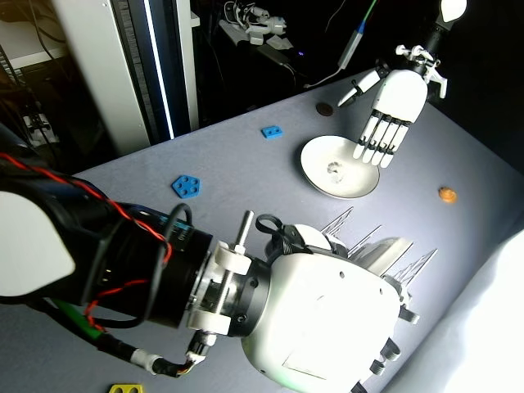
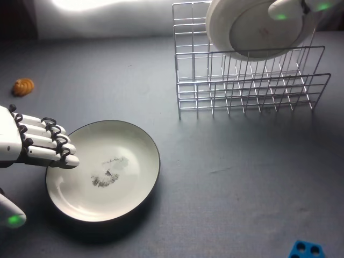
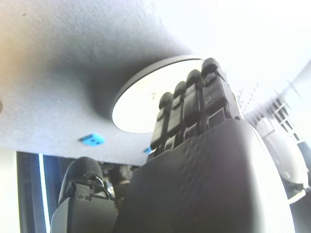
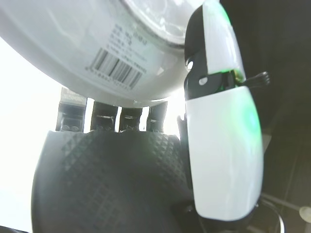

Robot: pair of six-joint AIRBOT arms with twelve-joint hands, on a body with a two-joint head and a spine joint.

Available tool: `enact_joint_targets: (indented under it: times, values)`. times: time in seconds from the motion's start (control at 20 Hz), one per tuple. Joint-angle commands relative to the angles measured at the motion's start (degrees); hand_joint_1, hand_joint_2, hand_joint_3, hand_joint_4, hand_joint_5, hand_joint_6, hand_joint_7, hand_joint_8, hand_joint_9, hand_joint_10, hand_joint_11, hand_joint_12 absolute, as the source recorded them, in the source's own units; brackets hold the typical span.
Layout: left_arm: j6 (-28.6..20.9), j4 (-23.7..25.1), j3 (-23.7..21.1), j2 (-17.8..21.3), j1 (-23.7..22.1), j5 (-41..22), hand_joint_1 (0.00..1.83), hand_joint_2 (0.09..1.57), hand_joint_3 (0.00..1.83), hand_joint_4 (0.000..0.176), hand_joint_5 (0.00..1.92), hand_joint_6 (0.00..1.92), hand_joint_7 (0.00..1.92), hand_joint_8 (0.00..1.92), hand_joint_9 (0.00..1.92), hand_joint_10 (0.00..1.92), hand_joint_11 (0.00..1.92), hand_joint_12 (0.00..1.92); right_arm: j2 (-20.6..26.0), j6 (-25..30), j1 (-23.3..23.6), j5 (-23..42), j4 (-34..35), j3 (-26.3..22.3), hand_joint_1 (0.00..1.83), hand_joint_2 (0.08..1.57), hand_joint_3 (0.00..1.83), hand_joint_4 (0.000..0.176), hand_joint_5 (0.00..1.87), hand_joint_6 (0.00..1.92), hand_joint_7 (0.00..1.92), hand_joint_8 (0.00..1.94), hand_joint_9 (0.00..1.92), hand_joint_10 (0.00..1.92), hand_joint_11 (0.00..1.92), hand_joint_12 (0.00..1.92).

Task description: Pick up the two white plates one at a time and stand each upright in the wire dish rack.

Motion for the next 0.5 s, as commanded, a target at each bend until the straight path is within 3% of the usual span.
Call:
enact_joint_targets:
  times: [0.0, 0.05, 0.45]
  values:
    - [-0.1, -2.5, 0.1, 0.0, -0.3, -1.1, 0.00, 1.09, 0.00, 0.000, 0.03, 0.00, 0.01, 0.00, 0.00, 0.00, 0.00, 0.00, 0.2, 1.0, 0.4, 5.6, 2.9, 0.5, 1.23, 1.11, 0.00, 0.000, 1.04, 0.97, 0.99, 0.90, 1.15, 0.01, 0.67, 0.93]
    - [-0.1, -2.4, 0.1, -0.1, -0.3, -1.1, 0.00, 1.09, 0.00, 0.000, 0.01, 0.00, 0.00, 0.00, 0.00, 0.00, 0.00, 0.00, -0.1, 1.0, 0.1, 5.9, 2.9, 0.9, 1.22, 1.11, 0.00, 0.010, 1.01, 1.01, 1.00, 0.88, 1.15, 0.01, 0.68, 0.93]
    - [-0.1, -2.4, 0.0, 0.0, -0.3, -1.1, 0.00, 1.09, 0.00, 0.000, 0.03, 0.01, 0.03, 0.00, 0.01, 0.00, 0.00, 0.00, -1.0, 0.8, -1.7, 6.8, 3.2, 1.9, 1.21, 1.13, 0.00, 0.015, 0.95, 1.09, 0.95, 0.97, 1.14, 0.00, 0.65, 0.96]
